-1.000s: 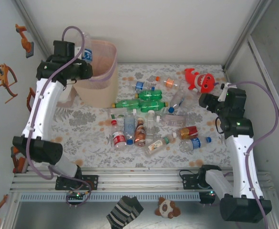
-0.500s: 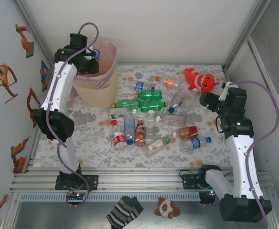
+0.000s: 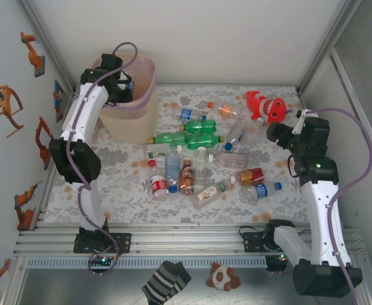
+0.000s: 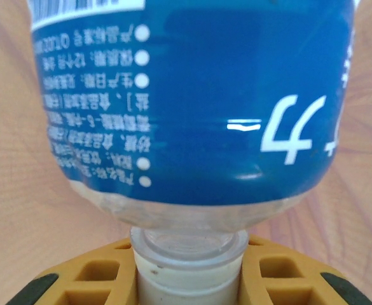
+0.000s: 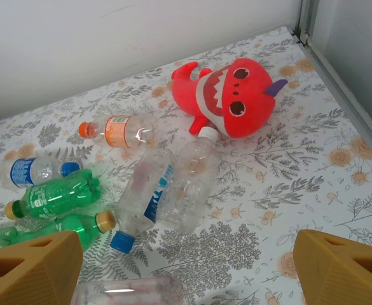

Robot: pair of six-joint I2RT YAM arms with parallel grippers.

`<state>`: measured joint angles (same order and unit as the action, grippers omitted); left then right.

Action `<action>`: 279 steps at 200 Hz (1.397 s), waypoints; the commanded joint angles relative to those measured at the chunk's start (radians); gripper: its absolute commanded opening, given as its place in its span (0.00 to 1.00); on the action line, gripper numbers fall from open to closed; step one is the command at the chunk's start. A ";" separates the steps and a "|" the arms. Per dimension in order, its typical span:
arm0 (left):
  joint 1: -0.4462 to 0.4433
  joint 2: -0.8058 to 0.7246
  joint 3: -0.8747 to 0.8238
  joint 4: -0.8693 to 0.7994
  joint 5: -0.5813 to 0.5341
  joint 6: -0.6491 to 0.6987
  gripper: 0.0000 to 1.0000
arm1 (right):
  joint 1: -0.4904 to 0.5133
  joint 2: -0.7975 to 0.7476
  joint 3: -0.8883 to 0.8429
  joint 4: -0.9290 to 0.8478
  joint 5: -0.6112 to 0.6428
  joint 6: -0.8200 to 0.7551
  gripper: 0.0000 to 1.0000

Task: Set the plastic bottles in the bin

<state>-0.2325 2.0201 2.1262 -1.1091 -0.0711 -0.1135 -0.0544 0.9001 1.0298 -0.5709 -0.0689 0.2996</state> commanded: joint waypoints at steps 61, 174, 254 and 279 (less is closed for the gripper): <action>0.009 0.131 0.007 -0.063 -0.048 0.041 0.27 | 0.007 -0.003 0.013 0.012 0.009 0.011 0.85; 0.009 0.118 0.242 -0.109 -0.011 0.025 0.29 | 0.007 -0.015 0.021 0.002 0.006 0.015 0.85; 0.010 0.168 0.410 -0.129 -0.032 0.027 0.29 | 0.007 -0.012 0.018 0.008 0.004 0.015 0.85; 0.010 0.207 0.420 -0.109 -0.041 0.027 0.28 | 0.007 -0.013 0.016 0.009 0.006 0.015 0.85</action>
<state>-0.2283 2.1708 2.5252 -1.2121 -0.0929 -0.0952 -0.0544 0.9001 1.0298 -0.5709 -0.0666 0.3000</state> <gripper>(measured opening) 0.295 0.852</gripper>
